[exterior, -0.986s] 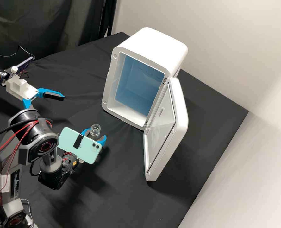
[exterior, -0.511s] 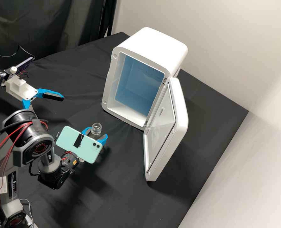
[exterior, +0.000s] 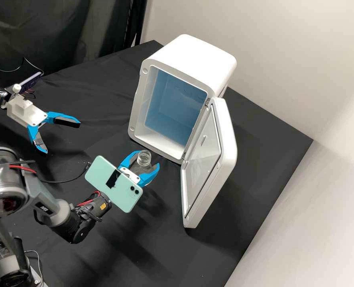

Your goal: Place the flask in the incubator

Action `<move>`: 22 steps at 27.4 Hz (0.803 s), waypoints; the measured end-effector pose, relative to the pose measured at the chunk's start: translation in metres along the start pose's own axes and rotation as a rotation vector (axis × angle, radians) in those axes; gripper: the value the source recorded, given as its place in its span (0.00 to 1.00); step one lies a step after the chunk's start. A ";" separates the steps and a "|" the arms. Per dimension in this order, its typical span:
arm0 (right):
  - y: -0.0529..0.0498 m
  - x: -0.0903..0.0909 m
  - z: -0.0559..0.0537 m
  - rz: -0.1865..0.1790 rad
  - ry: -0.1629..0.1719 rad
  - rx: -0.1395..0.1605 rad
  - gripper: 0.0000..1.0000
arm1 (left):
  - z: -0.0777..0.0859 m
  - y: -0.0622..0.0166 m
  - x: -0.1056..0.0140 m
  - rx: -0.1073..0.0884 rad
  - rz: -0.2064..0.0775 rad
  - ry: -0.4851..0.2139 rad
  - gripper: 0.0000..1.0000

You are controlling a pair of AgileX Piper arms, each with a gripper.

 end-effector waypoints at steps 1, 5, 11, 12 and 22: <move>0.002 -0.001 -0.001 0.004 0.007 0.005 0.00 | 0.000 0.0000 0.000 0.000 0.000 0.000 1.00; 0.005 -0.004 -0.005 0.014 0.024 0.004 0.00 | 0.000 0.0000 0.000 0.000 0.000 0.000 1.00; 0.008 -0.006 -0.009 0.014 0.046 0.010 0.00 | 0.000 0.0000 0.000 0.000 0.000 0.000 1.00; 0.008 -0.006 -0.010 0.015 0.047 0.009 0.00 | 0.000 0.0000 0.000 0.000 0.000 0.000 1.00; 0.008 -0.006 -0.010 0.015 0.047 0.009 0.00 | 0.000 0.0000 0.000 0.000 0.000 0.000 1.00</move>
